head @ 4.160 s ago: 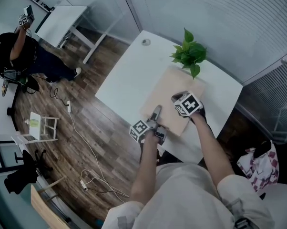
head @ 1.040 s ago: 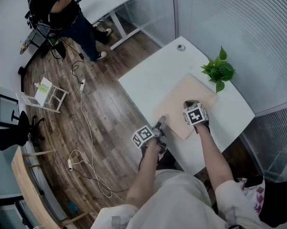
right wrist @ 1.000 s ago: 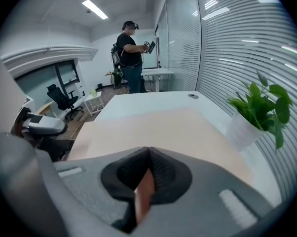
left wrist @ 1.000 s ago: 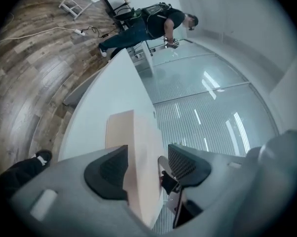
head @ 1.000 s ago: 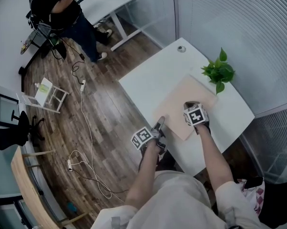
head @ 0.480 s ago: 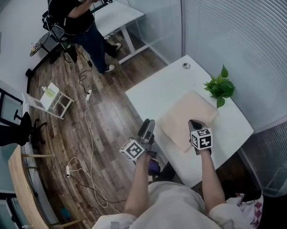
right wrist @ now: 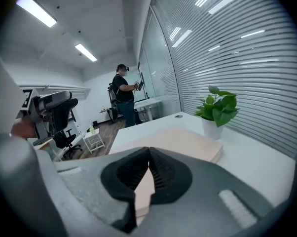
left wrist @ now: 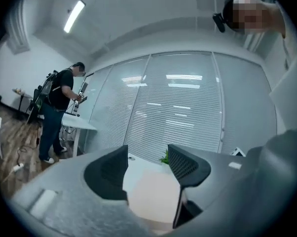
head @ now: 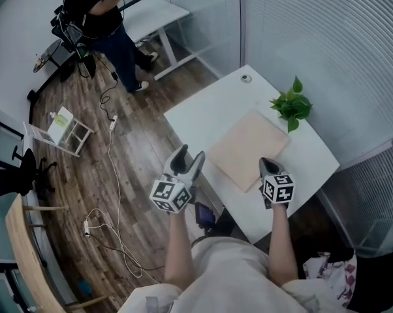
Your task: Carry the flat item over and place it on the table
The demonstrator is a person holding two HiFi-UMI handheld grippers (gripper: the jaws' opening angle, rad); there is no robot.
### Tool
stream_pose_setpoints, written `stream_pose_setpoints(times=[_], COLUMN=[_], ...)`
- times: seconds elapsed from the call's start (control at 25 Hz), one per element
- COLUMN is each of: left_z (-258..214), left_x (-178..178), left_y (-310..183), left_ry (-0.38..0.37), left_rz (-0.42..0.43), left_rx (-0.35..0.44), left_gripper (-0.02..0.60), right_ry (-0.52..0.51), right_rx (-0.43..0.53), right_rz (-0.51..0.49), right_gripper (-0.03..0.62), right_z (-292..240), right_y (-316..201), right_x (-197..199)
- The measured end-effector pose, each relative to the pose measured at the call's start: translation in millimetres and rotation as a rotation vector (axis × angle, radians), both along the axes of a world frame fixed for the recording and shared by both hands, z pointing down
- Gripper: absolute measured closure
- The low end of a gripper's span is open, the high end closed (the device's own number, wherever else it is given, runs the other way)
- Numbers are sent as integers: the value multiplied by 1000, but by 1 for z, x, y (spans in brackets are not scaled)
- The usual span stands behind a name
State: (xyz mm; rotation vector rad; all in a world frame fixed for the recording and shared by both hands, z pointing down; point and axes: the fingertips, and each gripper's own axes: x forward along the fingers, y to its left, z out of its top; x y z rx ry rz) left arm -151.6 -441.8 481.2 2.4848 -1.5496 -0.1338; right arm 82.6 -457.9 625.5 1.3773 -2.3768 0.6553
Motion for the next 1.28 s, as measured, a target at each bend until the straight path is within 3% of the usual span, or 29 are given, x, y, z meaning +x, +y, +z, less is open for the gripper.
stream_pose_setpoints(times=[0.12,0.24,0.56,1.0,1.28], left_z=[11,21,48,48,41], left_x=[4,8,21,12,3], left_y=[15,25,48,91,114], left_ry=[-106,-158,-178,-220,-216], left_rz=[9,24,47,55,32], left_rx=[-22,-40,-104,-108,-81], left_gripper=[316,316,316,349,506], right_ry=[-4,-12,9,-2,4], right_rx=[21,34,52,93,102], right_rz=[7,8,0,68,57], right_gripper=[592,592,592,592,593], right_z=[-8,-12,-14,-26,-28], right_y=[14,22,59,93,113], right_x=[0,-2,-7,0,-9])
